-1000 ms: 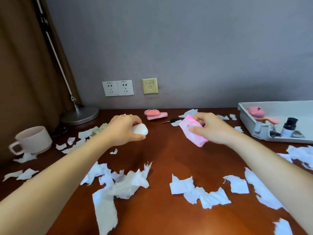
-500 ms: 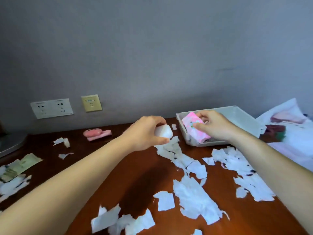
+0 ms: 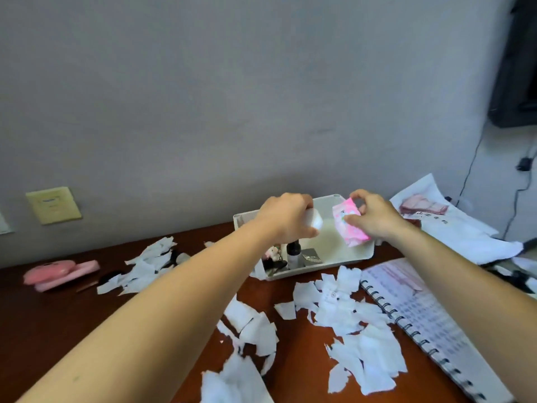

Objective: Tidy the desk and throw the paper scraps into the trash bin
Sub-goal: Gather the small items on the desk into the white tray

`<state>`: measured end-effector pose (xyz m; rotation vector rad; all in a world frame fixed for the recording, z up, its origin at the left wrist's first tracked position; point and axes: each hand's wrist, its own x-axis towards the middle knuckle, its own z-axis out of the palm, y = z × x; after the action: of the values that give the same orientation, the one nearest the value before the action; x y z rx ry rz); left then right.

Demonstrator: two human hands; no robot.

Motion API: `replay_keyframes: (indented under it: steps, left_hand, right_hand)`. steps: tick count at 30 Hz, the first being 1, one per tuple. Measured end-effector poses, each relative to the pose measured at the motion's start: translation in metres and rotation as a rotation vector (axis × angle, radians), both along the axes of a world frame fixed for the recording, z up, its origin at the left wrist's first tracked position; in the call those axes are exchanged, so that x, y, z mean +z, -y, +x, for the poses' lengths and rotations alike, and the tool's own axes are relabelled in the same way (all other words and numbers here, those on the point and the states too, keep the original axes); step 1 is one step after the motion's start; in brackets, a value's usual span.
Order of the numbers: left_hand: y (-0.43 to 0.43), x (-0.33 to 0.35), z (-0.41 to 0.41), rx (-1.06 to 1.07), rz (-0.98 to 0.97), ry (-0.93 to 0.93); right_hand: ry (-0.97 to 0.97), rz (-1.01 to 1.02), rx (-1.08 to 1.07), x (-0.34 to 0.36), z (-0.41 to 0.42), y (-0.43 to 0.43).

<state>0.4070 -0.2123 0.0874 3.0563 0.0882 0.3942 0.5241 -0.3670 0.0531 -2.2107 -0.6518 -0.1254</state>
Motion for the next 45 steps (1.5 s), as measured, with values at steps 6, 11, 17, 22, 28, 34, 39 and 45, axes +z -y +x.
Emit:
replay_keyframes:
  steps: [6,11,17,22,28,34,39,45]
  left_hand:
    - [0.021,-0.017,0.057,0.006,-0.022,-0.103]
    - [0.03,-0.043,0.078,0.007,0.001,-0.209]
    - [0.033,-0.061,0.088,0.027,-0.041,-0.276]
    - [0.033,-0.07,0.088,0.058,-0.086,-0.287]
    - [0.037,-0.069,0.083,0.067,-0.017,-0.324]
    - [0.037,-0.041,0.067,0.062,0.045,-0.316]
    - [0.025,-0.01,0.031,0.011,0.066,-0.289]
    - [-0.01,0.016,-0.04,0.05,0.124,-0.318]
  right_hand:
    - [0.012,-0.089,-0.055,-0.013,0.028,-0.003]
    - [-0.025,-0.23,-0.072,-0.026,0.039,-0.013]
    - [0.028,-0.426,-0.095,-0.038,0.045,-0.02]
    - [0.188,-0.58,-0.109,-0.041,0.045,-0.022]
    - [0.19,-0.547,-0.071,-0.042,0.041,-0.012]
    - [0.141,-0.441,-0.058,-0.024,0.035,-0.006]
    - [0.167,-0.333,-0.009,0.006,0.013,-0.011]
    - [0.226,-0.306,0.122,0.037,-0.027,-0.035]
